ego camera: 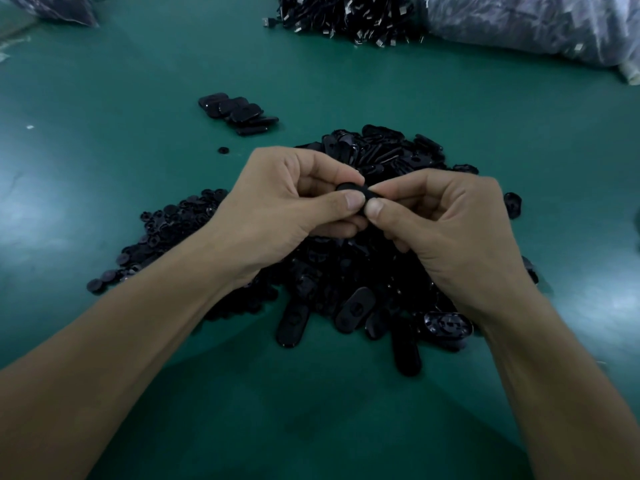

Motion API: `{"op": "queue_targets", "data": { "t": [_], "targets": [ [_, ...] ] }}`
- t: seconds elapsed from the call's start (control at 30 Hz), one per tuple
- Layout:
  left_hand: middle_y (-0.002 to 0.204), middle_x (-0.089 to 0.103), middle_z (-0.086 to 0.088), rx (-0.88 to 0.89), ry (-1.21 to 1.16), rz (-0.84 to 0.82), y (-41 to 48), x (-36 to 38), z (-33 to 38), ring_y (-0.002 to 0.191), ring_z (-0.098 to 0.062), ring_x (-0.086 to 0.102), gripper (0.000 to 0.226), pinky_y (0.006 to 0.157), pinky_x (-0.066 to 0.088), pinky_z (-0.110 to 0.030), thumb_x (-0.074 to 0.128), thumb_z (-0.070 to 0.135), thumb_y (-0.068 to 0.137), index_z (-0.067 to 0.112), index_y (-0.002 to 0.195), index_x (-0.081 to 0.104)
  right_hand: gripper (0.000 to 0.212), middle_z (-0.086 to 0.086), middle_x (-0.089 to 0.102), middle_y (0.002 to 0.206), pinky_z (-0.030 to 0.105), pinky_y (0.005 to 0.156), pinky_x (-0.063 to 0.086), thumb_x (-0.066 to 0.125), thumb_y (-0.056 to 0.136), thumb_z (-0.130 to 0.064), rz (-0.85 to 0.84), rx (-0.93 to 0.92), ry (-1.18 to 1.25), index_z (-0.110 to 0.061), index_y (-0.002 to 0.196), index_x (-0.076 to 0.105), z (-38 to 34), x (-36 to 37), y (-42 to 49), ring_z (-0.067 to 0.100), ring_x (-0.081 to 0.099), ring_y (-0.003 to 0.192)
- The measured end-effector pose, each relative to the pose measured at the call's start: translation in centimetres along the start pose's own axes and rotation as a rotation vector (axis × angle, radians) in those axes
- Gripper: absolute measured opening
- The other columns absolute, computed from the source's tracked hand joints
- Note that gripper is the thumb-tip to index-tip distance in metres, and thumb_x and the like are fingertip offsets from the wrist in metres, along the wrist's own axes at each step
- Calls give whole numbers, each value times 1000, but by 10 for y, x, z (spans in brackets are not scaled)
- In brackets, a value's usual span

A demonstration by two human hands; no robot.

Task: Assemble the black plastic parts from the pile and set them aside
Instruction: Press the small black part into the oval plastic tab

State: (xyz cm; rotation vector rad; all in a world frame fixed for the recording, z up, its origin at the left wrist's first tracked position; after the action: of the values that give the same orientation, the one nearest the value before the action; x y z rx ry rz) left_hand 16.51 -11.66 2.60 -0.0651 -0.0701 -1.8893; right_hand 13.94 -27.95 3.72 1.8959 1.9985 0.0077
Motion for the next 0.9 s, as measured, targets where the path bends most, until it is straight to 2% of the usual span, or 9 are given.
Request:
{"op": "queue_targets", "data": {
  "t": [0.47, 0.8, 0.9],
  "targets": [
    [78, 76, -11, 59, 127, 1, 2, 0, -3, 70, -22, 76, 11, 63, 60, -23, 71, -2, 87, 9, 91, 70, 16, -13, 71, 65, 10, 53, 45, 76, 85, -8, 83, 32, -90, -23, 81, 74, 4, 1, 0, -1, 61, 54],
    [75, 76, -10, 95, 213, 17, 5, -4, -4, 67, -21, 75, 6, 62, 60, -24, 74, 5, 87, 9, 89, 70, 11, -14, 73, 70, 11, 57, 47, 78, 86, -12, 94, 9, -133, -20, 93, 78, 5, -1, -1, -1, 65, 60],
    [73, 76, -7, 103, 269, 20, 7, -6, -5, 67, -19, 75, 5, 62, 60, -23, 75, 11, 87, 10, 90, 71, 12, -13, 75, 76, 12, 62, 51, 78, 86, -15, 115, 13, -146, -21, 96, 79, 7, -2, -1, 0, 69, 67]
  ]
}}
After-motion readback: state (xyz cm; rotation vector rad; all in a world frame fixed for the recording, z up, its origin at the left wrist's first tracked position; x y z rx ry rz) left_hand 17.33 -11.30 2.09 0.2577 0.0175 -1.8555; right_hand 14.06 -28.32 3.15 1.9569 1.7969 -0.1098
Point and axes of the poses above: each hand's wrist, its own y-axis towards the middle knuckle, its own x-axis out of the palm, z = x × y, the point moved 4 cm from there along y, towards the middle knuckle
